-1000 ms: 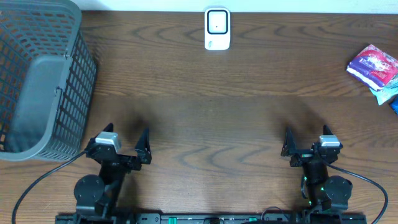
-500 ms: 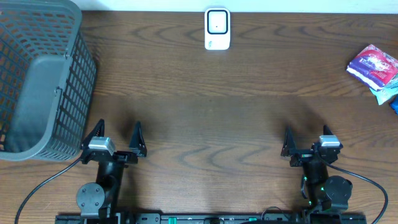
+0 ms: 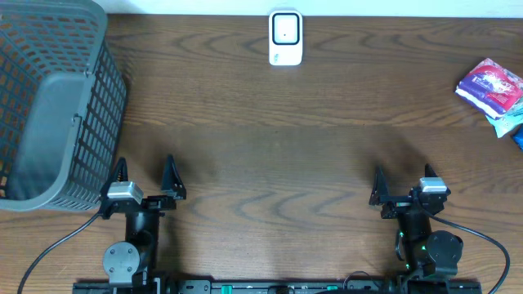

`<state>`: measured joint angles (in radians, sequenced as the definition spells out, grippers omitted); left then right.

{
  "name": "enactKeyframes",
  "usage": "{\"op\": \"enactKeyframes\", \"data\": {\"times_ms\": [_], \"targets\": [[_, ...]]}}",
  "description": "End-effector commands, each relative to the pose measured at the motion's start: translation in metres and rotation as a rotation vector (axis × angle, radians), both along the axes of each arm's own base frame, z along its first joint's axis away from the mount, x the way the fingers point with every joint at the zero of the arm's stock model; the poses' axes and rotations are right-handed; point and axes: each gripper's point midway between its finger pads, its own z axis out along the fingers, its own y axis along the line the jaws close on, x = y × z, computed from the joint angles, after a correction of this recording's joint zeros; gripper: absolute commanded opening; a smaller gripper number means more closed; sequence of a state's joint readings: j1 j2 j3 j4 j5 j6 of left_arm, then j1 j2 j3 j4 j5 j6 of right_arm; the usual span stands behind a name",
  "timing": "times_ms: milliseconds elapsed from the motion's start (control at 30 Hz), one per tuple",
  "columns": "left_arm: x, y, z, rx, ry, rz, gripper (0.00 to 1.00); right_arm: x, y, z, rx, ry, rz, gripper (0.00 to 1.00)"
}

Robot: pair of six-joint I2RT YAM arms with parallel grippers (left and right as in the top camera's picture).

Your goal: Scan the item barcode

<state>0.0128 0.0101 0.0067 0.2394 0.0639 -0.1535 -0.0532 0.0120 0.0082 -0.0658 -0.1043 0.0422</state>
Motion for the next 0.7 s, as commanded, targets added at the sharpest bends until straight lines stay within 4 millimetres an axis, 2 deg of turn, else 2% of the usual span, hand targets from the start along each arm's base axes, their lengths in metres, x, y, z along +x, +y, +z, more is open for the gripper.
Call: {"op": "enactKeyframes", "data": {"times_ms": [0, 167, 233, 667], "targets": [[0.001, 0.010, -0.018, -0.006, 0.069, 0.050, 0.98, 0.000, 0.000, 0.000, 0.013, -0.002, 0.000, 0.99], [0.000, 0.016, -0.065, -0.009, 0.260, 0.073, 0.98, 0.000, 0.000, 0.000, 0.013, -0.002, 0.000, 0.99], [-0.001, 0.017, -0.076, -0.004, 0.308, 0.081, 0.98, 0.000, 0.000, 0.000, 0.013, -0.002, 0.000, 0.99], [-0.001, 0.017, -0.076, 0.035, 0.309, 0.080, 0.98, 0.000, 0.000, 0.000, 0.013, 0.000, 0.000, 0.99]]}}
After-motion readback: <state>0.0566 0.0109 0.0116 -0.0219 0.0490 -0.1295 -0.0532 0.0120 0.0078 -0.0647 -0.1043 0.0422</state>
